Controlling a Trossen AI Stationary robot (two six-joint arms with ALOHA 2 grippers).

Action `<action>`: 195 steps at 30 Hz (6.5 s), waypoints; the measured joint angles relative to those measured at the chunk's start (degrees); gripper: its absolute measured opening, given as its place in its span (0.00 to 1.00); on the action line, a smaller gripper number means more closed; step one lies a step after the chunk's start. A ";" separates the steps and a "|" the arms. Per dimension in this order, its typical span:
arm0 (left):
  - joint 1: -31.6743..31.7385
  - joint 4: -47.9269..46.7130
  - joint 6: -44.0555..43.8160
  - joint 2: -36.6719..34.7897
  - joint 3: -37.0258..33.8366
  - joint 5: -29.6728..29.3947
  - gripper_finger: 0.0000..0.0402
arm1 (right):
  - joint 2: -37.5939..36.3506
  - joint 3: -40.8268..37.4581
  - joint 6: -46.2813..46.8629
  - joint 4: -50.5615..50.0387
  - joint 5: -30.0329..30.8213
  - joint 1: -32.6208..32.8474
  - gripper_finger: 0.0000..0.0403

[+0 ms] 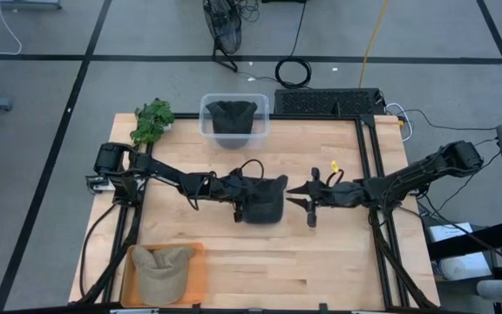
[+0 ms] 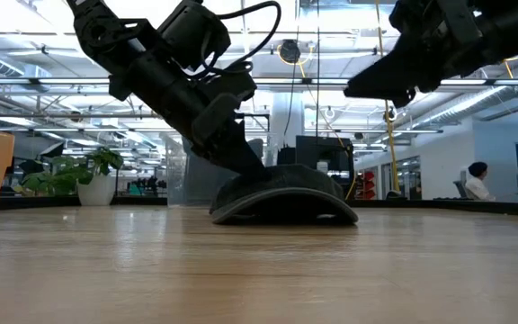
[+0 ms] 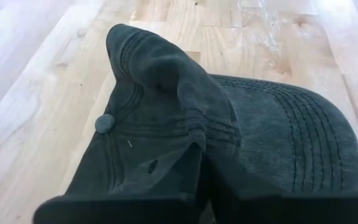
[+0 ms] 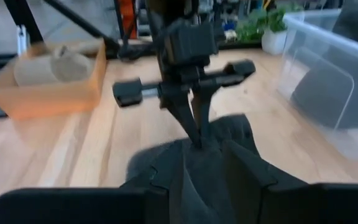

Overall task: Pick & Place hat
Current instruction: Put the black cap into the transparent bin

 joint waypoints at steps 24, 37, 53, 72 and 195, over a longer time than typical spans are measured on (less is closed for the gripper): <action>-6.08 -4.94 8.64 -11.67 0.04 -14.46 0.02 | -1.40 -0.04 -10.20 10.19 -1.14 4.59 0.22; -16.27 -7.30 27.15 -16.87 0.04 -47.57 0.02 | -1.40 -0.04 -12.17 9.86 0.55 4.50 0.22; -21.93 -7.21 44.10 -16.85 0.04 -68.32 0.01 | -1.40 -0.04 -20.19 13.55 2.46 4.37 0.22; -5.70 -1.01 66.73 -16.83 0.04 -64.44 0.01 | -1.40 -0.04 -39.37 24.54 15.21 -6.46 0.22; 30.16 49.62 83.47 -19.32 -20.00 -16.62 0.02 | -1.29 -0.04 -16.20 16.78 2.97 -23.26 0.22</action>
